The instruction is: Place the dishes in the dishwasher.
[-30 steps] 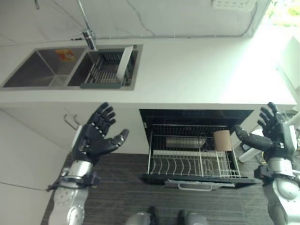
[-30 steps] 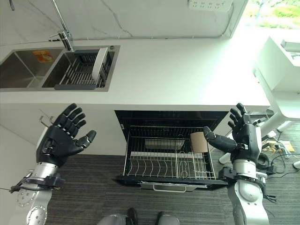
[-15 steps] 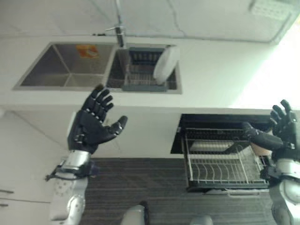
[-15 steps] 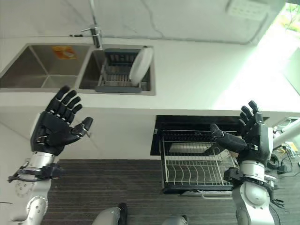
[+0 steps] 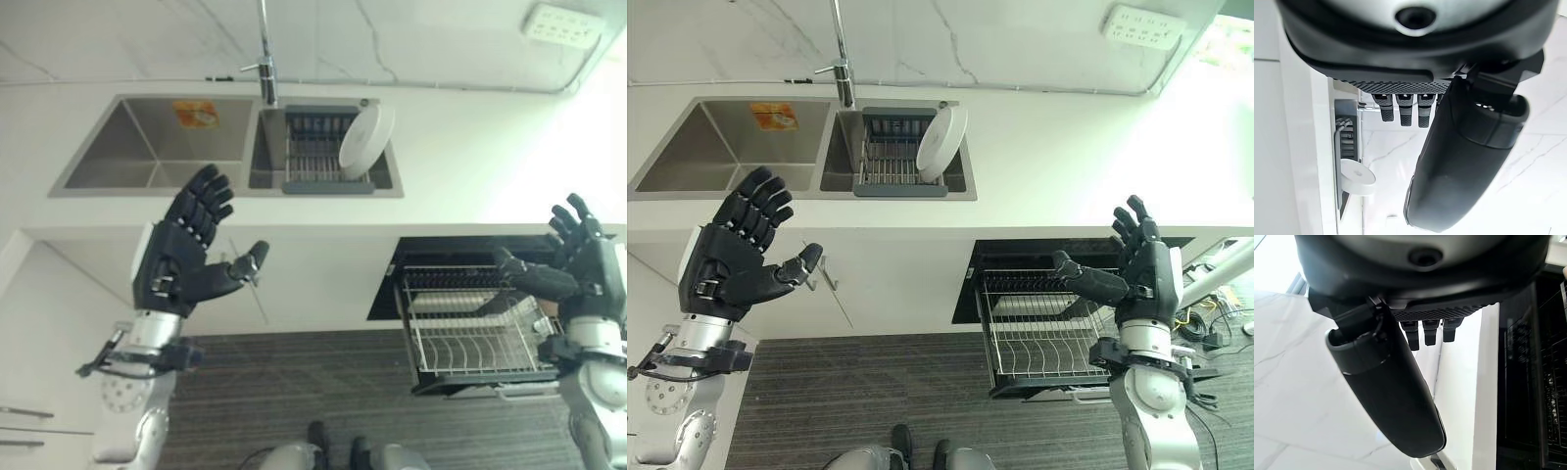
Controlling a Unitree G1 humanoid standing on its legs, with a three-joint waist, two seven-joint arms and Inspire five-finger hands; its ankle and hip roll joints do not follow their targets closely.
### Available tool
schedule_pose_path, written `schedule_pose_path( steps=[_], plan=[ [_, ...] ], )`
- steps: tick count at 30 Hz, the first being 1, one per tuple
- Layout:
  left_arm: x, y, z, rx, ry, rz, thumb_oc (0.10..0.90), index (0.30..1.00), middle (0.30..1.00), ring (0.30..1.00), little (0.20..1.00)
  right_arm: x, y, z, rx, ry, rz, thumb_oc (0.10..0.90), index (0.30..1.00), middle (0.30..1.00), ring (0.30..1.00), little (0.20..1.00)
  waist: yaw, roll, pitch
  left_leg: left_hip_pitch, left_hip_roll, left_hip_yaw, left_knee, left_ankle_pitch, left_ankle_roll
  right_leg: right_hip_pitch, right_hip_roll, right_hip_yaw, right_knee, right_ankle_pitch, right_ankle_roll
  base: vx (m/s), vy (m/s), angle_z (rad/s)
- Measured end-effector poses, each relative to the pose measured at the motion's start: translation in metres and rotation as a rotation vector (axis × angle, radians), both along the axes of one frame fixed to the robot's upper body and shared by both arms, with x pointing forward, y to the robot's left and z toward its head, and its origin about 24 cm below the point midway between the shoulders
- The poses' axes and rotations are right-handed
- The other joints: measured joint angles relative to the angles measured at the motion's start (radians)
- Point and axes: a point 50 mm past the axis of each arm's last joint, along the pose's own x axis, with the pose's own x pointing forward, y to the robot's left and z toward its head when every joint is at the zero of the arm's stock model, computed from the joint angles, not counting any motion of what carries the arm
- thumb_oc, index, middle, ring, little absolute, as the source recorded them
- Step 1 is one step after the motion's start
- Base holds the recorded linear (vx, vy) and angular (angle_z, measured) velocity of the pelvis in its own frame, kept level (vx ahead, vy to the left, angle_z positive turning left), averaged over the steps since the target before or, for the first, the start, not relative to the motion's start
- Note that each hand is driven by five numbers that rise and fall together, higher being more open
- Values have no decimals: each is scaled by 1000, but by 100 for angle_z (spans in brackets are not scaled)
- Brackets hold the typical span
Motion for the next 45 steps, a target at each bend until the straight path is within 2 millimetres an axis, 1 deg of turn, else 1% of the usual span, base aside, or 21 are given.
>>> schedule_pose_path(
  steps=[6, 8, 10, 11, 12, 13, 15, 16, 18, 20, 22, 23, 25, 30, 31, 35, 36, 39, 41, 43, 45],
  plan=[
    [-1, -3, -5, -101, -2, -7, 800, 900, 900, 900, 900, 0, 0, 1, -13, -2, -7, 800, 900, 900, 900, 900, -5, 53, -32, 4, 0, -12, -7, 2, -1, 7, 6, -4, 1, -2, -23, 58, -105, 4],
    [-1, -5, -6, -102, 7, -22, 800, 900, 900, 900, 900, 1, 0, 2, -23, -5, -13, 800, 900, 900, 900, 900, -4, 53, -31, 25, 1, -14, -12, 7, -7, 33, 8, -8, -8, -6, -29, 58, -124, 12],
    [-1, -10, -8, -135, 12, -58, 800, 900, 900, 900, 900, 2, 1, 4, -51, -7, -13, 800, 900, 900, 900, 900, 4, 43, -30, 49, -6, -10, -32, 28, -70, 51, 0, -12, -16, -12, -40, 38, -77, 13],
    [0, -12, -6, -133, 4, -74, 800, 900, 900, 900, 900, 2, 1, 4, -64, -5, -14, 800, 900, 900, 900, 900, 8, 9, -18, 39, -19, 14, -18, 80, -146, 54, -33, -14, -27, -9, -56, 53, 68, 14],
    [0, -13, -6, -132, 2, -85, 800, 900, 900, 900, 900, 3, 1, 4, -67, -5, -11, 800, 900, 900, 900, 900, 21, -23, -8, -9, -10, 40, 58, 100, -183, 61, -59, -19, -43, 6, -64, 69, 140, 15],
    [-1, -14, -6, -133, 0, -96, 800, 900, 900, 900, 900, 3, 1, 4, -66, -7, -16, 800, 900, 900, 900, 900, 20, -26, -7, -46, 59, 65, 138, 66, -176, 71, -45, -32, -66, 16, -67, 116, 232, 15],
    [-2, -14, -6, -160, -6, -108, 800, 900, 900, 900, 900, 10, 4, 7, -54, -25, -5, 800, 900, 900, 900, 900, 18, 3, -1, -89, 231, 54, 162, 15, -177, 68, 15, -20, -65, 13, -60, 176, 267, -6],
    [-2, -14, -8, -170, -2, -105, 800, 900, 900, 900, 900, 14, 6, 6, -50, -26, 7, 800, 900, 900, 900, 900, 19, 11, 7, -106, 273, -1, 150, 9, -187, 68, 27, -7, -61, 7, -52, 208, 257, -41],
    [-3, -14, -10, -182, 6, -100, 800, 900, 900, 900, 900, 16, 7, 7, -54, -25, 27, 800, 900, 900, 900, 900, 24, 30, 25, -132, 304, -110, 112, 21, -206, 64, 31, 32, -48, 5, -47, 176, 223, -57],
    [-2, -15, -9, -182, -2, -110, 800, 900, 900, 900, 900, 14, 4, 7, -72, -15, 32, 800, 900, 900, 900, 900, -4, 80, 35, -157, 336, -83, 117, 30, -214, 66, 18, 65, -11, -14, -21, 260, 349, -63],
    [-2, -17, -5, -169, -31, -131, 800, 900, 900, 900, 900, 4, -7, 5, -93, 12, 8, 800, 900, 900, 900, 900, -26, 100, 23, -126, 297, -21, 98, 46, -176, 73, -22, 86, 11, -43, 38, 264, 313, -25],
    [-2, -16, -4, -159, -39, -123, 800, 900, 900, 900, 900, -2, -11, 2, -93, 32, -3, 800, 900, 900, 900, 900, -27, 80, 27, -107, 260, -2, 104, 77, -146, 87, -58, 104, 8, -55, 64, 230, 255, -17],
    [-2, -11, 0, -138, -46, -108, 800, 900, 900, 900, 900, -15, -16, 2, -84, 41, 2, 800, 900, 900, 900, 900, -34, 39, 22, -83, 178, 20, 99, 45, -106, 131, -131, 115, -30, -43, 106, 162, 173, 8],
    [8, -10, 27, -121, -183, -116, 800, 900, 900, 900, 900, -2, 5, 16, -9, -107, 59, 800, 900, 900, 900, 900, 3, 8, 19, -89, 99, 8, 140, -15, -39, 157, -204, 85, -38, 34, 131, 137, 154, 31],
    [8, -11, 32, -101, -202, -118, 800, 900, 900, 900, 900, 1, 8, 19, 3, -129, 82, 800, 900, 900, 900, 900, 17, 7, 18, -88, 92, 3, 142, -22, -32, 161, -209, 79, -45, 56, 153, 125, 161, 25],
    [6, -11, 38, -13, -216, -115, 800, 900, 900, 900, 900, 4, 11, 21, 72, -166, 116, 800, 900, 900, 900, 900, 33, 1, 15, -73, 69, -15, 117, -20, -17, 178, -221, 58, -61, 116, 161, 137, 166, 16],
    [6, -12, 37, 2, -212, -114, 800, 900, 900, 900, 900, 3, 14, 17, 100, -165, 117, 800, 900, 900, 900, 900, 47, 1, 15, -49, 66, -11, 95, -21, -11, 184, -222, 51, -64, 166, 168, 129, 164, -3],
    [5, -12, 35, 32, -203, -103, 800, 900, 900, 900, 900, 3, 18, 11, 130, -162, 120, 800, 900, 900, 900, 900, 33, 4, 15, -33, 74, -22, 104, -41, 20, 162, -213, 66, -1, 239, 191, 110, 95, 1],
    [3, -13, 30, 80, -182, -86, 800, 900, 900, 900, 900, 6, 27, 7, 140, -144, 163, 800, 900, 900, 900, 900, 23, 3, 16, -9, 90, -8, 81, -48, 16, 63, -207, 53, 145, 197, 187, 106, -85, -18],
    [1, -11, 27, 94, -161, -81, 800, 900, 900, 900, 900, 8, 32, 7, 108, -124, 221, 800, 900, 900, 900, 900, 21, -4, 12, 17, 96, 12, 55, -45, 7, 42, -168, -2, 36, 152, 178, 89, -245, -40],
    [4, -5, 24, 76, -148, -36, 800, 900, 900, 900, 900, 7, 26, 13, 89, -127, 245, 800, 900, 900, 900, 900, 2, -45, 17, 0, 53, 27, 65, -49, -7, -122, -157, -6, 36, 97, 150, 182, -312, -6]
  ],
)
